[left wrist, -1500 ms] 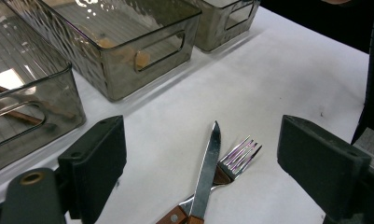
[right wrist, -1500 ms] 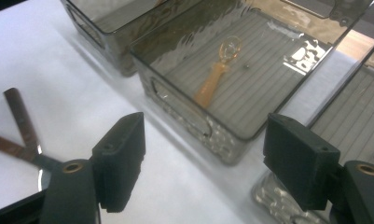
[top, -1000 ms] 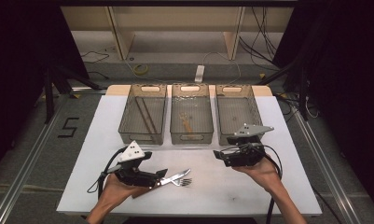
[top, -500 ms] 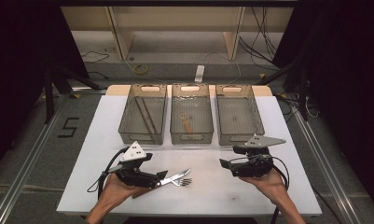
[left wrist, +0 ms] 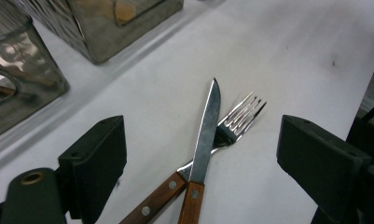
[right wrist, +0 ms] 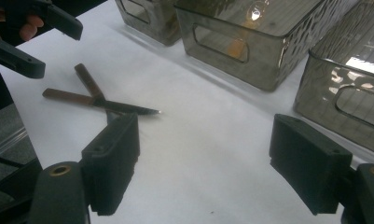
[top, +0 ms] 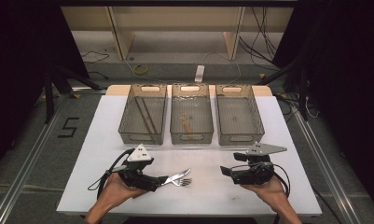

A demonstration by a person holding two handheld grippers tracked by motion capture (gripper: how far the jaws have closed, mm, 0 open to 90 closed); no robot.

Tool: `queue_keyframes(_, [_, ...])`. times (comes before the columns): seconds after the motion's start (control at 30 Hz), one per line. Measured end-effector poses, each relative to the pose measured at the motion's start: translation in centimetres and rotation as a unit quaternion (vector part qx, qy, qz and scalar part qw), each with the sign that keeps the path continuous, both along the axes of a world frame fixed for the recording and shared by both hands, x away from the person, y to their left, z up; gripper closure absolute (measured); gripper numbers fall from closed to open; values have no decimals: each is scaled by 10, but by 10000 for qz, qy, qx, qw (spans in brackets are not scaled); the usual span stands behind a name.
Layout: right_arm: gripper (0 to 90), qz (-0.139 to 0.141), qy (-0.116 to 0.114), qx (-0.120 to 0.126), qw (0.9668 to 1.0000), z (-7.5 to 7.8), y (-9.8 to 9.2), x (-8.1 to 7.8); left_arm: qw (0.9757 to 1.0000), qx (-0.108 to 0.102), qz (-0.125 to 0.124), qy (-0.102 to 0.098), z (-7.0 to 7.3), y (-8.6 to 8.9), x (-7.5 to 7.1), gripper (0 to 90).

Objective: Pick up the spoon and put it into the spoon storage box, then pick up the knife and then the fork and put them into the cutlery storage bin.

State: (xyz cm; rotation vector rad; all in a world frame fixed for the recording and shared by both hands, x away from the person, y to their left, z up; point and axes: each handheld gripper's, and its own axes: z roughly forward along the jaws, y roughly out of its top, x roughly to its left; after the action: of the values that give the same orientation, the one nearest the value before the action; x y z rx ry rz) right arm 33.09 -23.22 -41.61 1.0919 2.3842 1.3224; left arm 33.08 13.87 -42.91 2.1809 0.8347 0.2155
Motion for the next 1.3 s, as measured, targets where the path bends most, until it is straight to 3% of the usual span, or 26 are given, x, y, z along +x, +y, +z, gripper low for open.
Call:
queue_keyframes(0.1, [247,31,2,-14,10000,-1,0,-2,9997,215,-63,65,-3,-2,0,155])
queue_keyframes(0.43, [246,-3,-15,-14,10000,-4,-2,-7,9980,553,-110,286,-6,-4,1,161])
queue_keyframes(0.83, [245,7,36,-50,10000,-6,-3,-11,9937,959,-158,560,-12,-4,1,168])
queue_keyframes(1.07, [244,25,40,-59,10000,-6,-3,-12,9886,1283,-150,767,-18,-4,2,205])
queue_keyframes(1.2, [245,26,54,-72,10000,-7,-3,-11,9843,1536,-186,847,-21,-3,2,244])
queue_keyframes(1.3, [246,36,78,-107,9999,-8,-3,-11,9830,1566,-228,934,-23,-4,1,284])
